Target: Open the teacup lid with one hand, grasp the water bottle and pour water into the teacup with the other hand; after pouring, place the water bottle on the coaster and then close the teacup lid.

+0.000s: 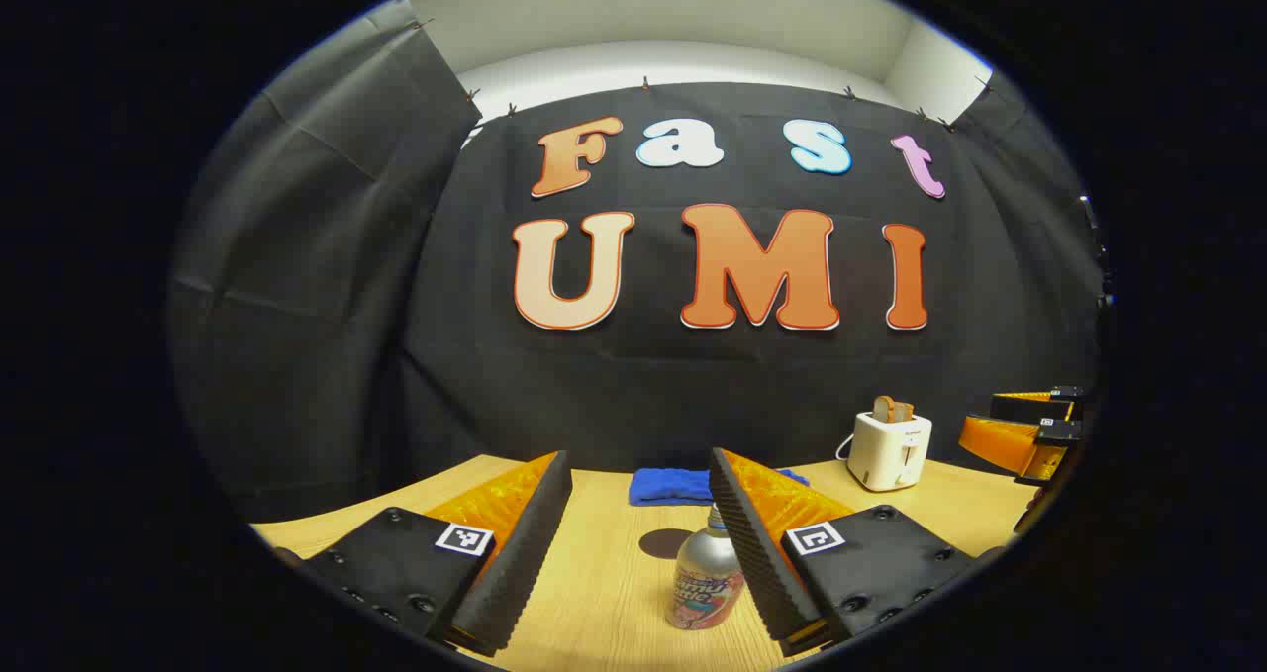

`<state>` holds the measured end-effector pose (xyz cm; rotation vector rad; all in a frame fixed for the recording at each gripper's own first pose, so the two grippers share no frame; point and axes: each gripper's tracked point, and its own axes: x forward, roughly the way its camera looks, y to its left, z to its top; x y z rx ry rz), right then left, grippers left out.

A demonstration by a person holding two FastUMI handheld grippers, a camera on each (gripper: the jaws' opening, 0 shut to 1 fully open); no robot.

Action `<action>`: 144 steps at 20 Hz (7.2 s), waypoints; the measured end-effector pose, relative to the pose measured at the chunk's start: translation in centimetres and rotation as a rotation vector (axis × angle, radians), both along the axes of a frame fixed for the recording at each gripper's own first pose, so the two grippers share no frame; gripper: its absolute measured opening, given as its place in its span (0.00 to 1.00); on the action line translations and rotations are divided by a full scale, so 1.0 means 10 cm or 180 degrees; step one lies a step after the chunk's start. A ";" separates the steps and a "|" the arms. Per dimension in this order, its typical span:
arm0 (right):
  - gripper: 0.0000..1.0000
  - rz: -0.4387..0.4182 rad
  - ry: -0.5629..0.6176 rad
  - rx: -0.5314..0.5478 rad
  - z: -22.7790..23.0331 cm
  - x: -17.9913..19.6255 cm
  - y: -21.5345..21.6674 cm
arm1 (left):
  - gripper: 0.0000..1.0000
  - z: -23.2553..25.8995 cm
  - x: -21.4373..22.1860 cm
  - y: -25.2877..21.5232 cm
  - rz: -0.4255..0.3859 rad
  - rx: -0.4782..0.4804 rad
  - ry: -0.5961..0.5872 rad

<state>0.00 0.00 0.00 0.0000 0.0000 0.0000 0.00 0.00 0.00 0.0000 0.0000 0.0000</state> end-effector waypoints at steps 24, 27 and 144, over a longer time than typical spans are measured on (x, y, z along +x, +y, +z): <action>0.96 0.0199 0.0289 -0.0102 -0.34 0.16 0.33 | 0.96 -0.14 -0.02 -0.13 -0.0115 0.0024 0.0111; 0.96 0.0284 0.0393 -0.0133 -0.50 0.23 0.44 | 0.96 -0.21 -0.05 -0.14 -0.0123 0.0042 0.0163; 0.21 -0.0505 0.0790 0.0046 -1.17 -0.17 -1.27 | 0.86 -1.06 1.01 -0.84 -0.0925 0.6199 0.0133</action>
